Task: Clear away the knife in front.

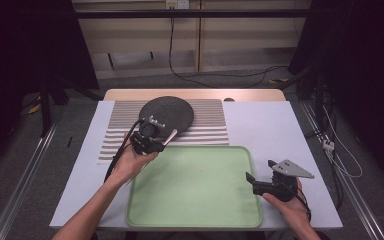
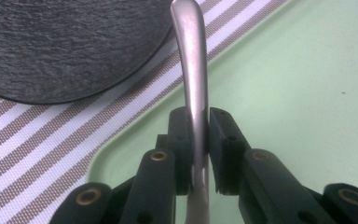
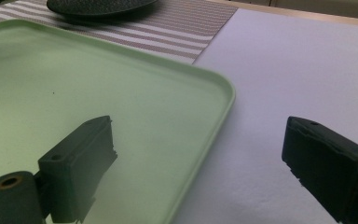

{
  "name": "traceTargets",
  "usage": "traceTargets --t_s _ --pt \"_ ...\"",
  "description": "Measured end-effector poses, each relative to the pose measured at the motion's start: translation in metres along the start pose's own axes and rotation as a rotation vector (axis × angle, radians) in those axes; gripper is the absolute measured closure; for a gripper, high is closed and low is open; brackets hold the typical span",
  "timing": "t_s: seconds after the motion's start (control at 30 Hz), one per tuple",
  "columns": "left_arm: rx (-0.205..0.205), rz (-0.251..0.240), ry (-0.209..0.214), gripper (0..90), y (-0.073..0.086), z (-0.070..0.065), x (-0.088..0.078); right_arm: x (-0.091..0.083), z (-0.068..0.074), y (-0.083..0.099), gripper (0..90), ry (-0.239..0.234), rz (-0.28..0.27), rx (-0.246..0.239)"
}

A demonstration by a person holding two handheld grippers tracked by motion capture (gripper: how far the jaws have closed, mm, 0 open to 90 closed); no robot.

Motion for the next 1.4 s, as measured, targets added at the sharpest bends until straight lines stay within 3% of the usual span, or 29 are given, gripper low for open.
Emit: traceTargets --t_s 0.33,0.7,1.2,1.33,1.4 --pt "0.019 0.036 0.000 80.0 0.009 -0.014 0.009 0.001 0.001 0.000 9.5 -0.003 0.002 -0.005" --pt "0.006 0.077 0.014 80.0 0.020 -0.018 0.026 0.000 0.002 0.000 9.5 -0.006 0.002 -0.009" --pt "-0.010 0.099 0.047 79.9 0.025 -0.032 0.031 0.000 0.002 0.000 9.5 -0.004 0.002 -0.009" --pt "-0.024 0.121 0.076 79.9 0.028 -0.036 0.037 -0.001 0.002 0.000 9.5 -0.006 0.001 -0.009" --pt "-0.028 0.123 0.063 79.9 0.029 -0.036 0.039 -0.001 0.002 0.000 9.5 -0.006 0.002 -0.009"
Point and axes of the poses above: each handheld gripper's, and its own axes: x roughly forward along the jaws, y roughly out of its underside, z roughly to its left, the point moved 2 cm from there along x, roughly forward along the jaws, and after that the axes turned 15 degrees about y, right-handed, at the moved point
